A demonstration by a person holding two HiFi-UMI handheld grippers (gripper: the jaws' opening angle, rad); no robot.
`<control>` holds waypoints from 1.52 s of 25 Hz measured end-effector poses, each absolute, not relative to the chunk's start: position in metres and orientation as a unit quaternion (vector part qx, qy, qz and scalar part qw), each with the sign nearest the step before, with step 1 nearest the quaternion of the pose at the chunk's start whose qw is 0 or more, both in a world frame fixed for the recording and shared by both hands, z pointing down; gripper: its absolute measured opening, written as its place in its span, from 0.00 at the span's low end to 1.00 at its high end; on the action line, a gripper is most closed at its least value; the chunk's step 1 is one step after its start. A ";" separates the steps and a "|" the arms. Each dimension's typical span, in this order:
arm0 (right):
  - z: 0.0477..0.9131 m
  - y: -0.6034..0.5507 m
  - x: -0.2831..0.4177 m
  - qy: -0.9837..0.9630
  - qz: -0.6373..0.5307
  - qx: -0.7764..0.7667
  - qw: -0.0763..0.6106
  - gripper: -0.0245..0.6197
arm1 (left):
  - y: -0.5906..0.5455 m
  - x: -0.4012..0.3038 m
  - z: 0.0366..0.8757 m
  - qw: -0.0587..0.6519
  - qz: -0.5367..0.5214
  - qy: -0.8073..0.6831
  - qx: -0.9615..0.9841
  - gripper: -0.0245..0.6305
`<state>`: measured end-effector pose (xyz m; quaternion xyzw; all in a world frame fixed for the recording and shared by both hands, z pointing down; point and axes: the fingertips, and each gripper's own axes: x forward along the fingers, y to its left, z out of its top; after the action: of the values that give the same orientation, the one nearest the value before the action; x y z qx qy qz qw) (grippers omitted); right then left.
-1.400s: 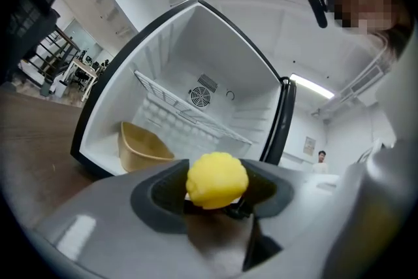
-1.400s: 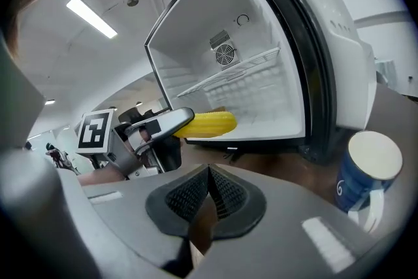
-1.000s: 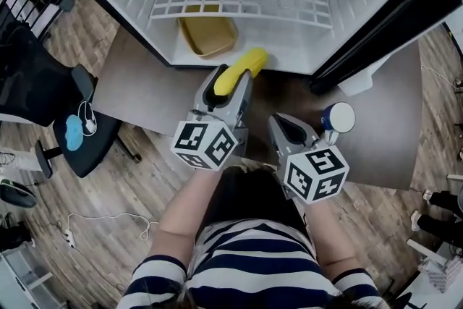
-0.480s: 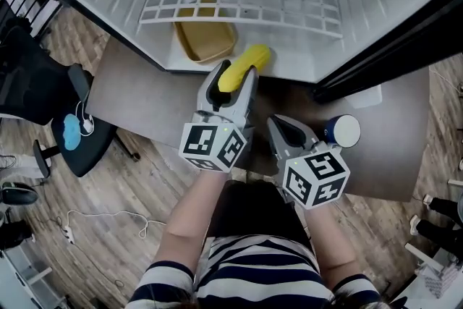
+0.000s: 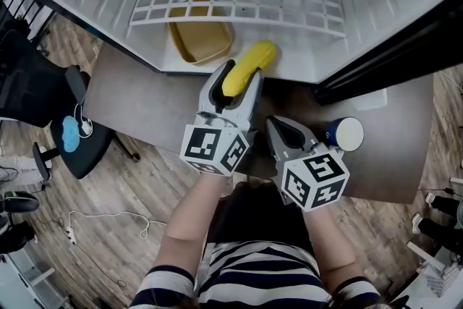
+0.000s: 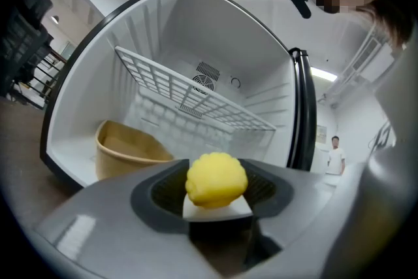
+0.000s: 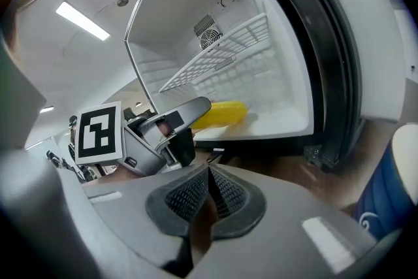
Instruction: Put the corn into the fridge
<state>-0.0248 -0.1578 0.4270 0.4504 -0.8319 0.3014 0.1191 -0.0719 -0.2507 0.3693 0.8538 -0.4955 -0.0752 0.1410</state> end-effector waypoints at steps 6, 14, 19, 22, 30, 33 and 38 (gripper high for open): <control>0.436 -0.168 -0.016 -0.821 0.283 0.478 0.131 0.03 | -0.255 -0.066 0.380 0.134 -0.024 -0.474 0.870 0.04; 0.443 -0.180 -0.013 -0.811 0.279 0.499 0.129 0.03 | -0.261 -0.065 0.393 0.126 0.027 -0.463 0.877 0.04; 0.446 -0.188 -0.010 -0.803 0.271 0.513 0.135 0.03 | -0.265 -0.065 0.395 0.119 0.047 -0.451 0.883 0.04; 0.448 -0.190 -0.009 -0.799 0.270 0.519 0.138 0.03 | -0.267 -0.064 0.397 0.114 0.065 -0.449 0.884 0.04; 0.453 -0.192 -0.011 -0.798 0.273 0.520 0.138 0.03 | -0.276 -0.065 0.410 0.101 0.102 -0.459 0.877 0.04; 0.455 -0.191 -0.011 -0.797 0.274 0.520 0.140 0.03 | -0.279 -0.063 0.413 0.094 0.119 -0.465 0.873 0.04; 0.455 -0.190 -0.010 -0.796 0.278 0.520 0.140 0.03 | -0.283 -0.057 0.414 0.073 0.148 -0.468 0.868 0.04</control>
<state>-0.0095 -0.1899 0.4555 0.5200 -0.7956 0.2776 0.1399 -0.0572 -0.2829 0.4135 0.8681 -0.4681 0.1482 0.0732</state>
